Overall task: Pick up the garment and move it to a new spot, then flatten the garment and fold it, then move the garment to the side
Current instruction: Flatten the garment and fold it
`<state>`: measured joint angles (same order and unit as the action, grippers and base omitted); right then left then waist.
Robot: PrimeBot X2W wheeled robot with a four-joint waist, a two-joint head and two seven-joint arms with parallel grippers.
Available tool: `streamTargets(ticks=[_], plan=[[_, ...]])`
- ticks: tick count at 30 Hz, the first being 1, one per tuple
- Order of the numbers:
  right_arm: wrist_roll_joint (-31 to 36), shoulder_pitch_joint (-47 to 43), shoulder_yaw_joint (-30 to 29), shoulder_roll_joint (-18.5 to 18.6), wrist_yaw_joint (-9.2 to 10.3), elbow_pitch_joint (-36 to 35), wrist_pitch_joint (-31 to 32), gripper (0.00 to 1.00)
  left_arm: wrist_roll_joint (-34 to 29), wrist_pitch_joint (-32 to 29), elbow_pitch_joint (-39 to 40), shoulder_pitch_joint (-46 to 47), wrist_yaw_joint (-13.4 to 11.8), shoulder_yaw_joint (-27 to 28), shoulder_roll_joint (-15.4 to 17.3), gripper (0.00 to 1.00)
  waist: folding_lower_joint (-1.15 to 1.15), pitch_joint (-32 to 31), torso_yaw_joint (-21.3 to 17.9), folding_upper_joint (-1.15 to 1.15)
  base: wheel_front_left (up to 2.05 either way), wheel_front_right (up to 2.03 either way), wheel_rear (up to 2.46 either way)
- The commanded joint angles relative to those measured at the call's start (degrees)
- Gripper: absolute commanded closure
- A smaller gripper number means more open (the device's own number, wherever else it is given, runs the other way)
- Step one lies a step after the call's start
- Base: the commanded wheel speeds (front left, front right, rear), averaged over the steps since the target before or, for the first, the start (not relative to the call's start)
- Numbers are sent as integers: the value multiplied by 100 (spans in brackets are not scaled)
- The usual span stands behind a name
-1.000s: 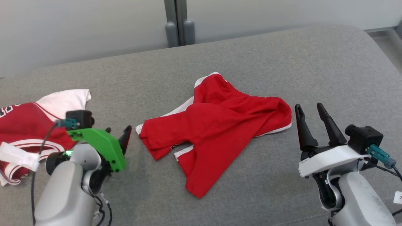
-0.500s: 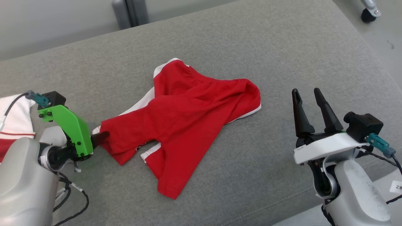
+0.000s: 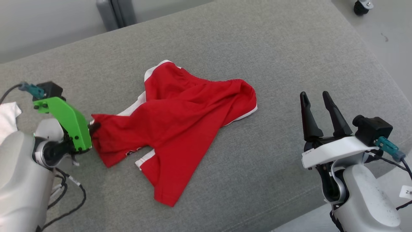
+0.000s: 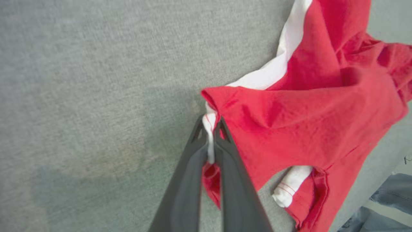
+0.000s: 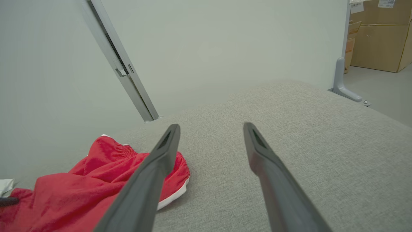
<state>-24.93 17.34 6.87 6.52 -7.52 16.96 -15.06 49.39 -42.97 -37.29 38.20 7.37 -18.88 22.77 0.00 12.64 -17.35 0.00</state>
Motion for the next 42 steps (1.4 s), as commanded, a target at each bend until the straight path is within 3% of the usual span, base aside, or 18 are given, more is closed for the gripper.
streamTargets(ticks=[1, 9, 20, 23, 29, 30, 31, 36, 40, 42], plan=[[42, -45, -2, 14, 6, -17, -16, 0, 38, 141, 190, 226, 17, -37, 121, 100, 0, -161, 160, 0, 0, 0, 0], [94, -221, -15, 103, 6, -19, -15, 0, 361, 674, 1658, 448, 17, -711, 381, 100, 0, -450, 580, 0, 0, 0, 0], [142, -473, -78, 333, 6, 2, -16, 0, 569, 932, 4587, -541, 16, -2541, 1380, 100, 0, -619, 1288, 0, 0, 0, 0], [148, -520, -51, 382, 6, 33, -15, 0, 354, 1018, 4696, -800, 16, -3136, 1531, 100, 0, -625, 1435, 0, 0, 0, 0], [138, -462, 50, 446, 6, 139, -16, 0, 400, 1681, 3693, -1139, 16, -4026, 1146, 100, 0, -646, 1611, 0, 0, 0, 0], [136, -459, 69, 459, 6, 165, -16, 0, 431, 1823, 3467, -1149, 16, -4097, 1061, 60, 0, -652, 1629, 0, 0, 0, 0], [134, -453, 85, 468, 6, 186, -16, 0, 501, 1977, 3213, -1156, 16, -4173, 959, 0, 0, -660, 1646, 0, 0, 0, 0], [119, -473, 124, 493, 6, 258, -16, 0, 777, 2623, 2571, -916, 16, -4291, 800, 0, 0, -723, 1720, 0, 0, 0, 0], [135, -575, 94, 476, 6, 281, -16, 0, 907, 3288, 2490, -698, 13, -3880, 1149, 0, 0, -830, 1799, 0, 0, 0, 0], [138, -615, 86, 446, 6, 269, -16, 0, 846, 3638, 2525, -629, -105, -3599, 1349, 0, 0, -895, 1835, 0, 0, 0, 0]])
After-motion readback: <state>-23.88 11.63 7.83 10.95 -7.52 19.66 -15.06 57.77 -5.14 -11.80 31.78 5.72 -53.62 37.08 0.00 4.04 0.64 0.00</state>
